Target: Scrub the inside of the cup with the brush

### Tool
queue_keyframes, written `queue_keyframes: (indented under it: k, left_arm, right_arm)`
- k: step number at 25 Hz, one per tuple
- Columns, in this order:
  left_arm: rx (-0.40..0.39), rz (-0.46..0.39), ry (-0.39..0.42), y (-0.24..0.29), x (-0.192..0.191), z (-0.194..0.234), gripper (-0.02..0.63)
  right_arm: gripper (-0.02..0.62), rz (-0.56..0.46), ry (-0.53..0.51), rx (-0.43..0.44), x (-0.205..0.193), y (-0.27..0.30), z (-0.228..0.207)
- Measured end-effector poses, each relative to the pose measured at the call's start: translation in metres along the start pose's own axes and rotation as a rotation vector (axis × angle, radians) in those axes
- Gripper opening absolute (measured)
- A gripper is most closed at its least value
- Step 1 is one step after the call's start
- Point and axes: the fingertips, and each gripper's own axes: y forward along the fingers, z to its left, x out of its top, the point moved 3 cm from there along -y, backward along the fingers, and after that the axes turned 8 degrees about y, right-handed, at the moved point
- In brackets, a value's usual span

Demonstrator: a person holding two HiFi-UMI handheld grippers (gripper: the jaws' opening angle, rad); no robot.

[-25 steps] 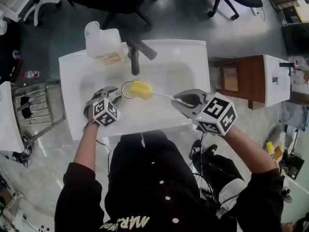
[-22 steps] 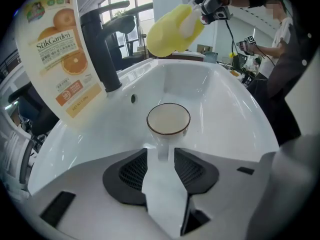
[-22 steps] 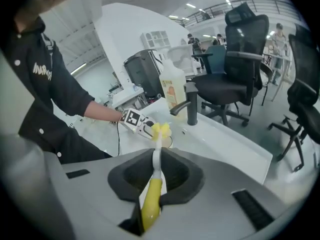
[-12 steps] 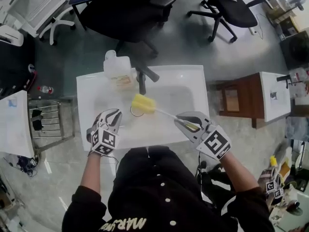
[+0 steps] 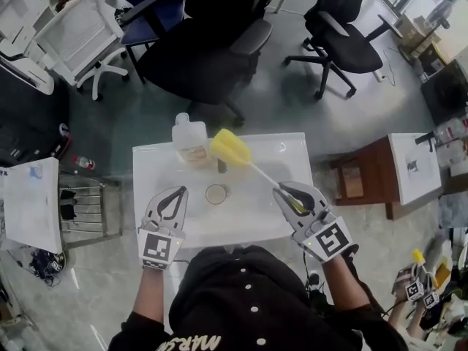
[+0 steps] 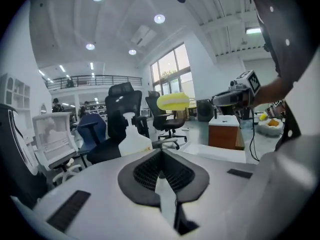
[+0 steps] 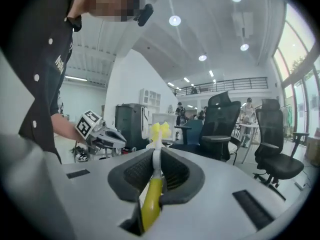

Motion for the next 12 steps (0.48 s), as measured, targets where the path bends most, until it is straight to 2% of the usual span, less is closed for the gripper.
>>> queue_keyframes:
  k: [3,5,8,12]
  left_arm:
    - [0.071,-0.075,-0.006,-0.009,0.031,0.013,0.026]
    - [0.117,-0.119,-0.037,-0.016,0.049,0.022,0.026]
    - [0.184,-0.184,-0.099,-0.029,0.076,0.034,0.026]
    - [0.235,-0.243,-0.098,-0.046,0.103,0.039,0.026]
  right_arm:
    - [0.051,-0.11,0.039,-0.08,0.026,-0.008,-0.014]
    - [0.049,-0.181,0.054,-0.133,0.046,-0.013,-0.022]
    - [0.051,-0.27,0.04,-0.171,0.069,-0.021,-0.03]
    - [0.049,-0.336,-0.011,-0.216,0.085,-0.039,-0.037]
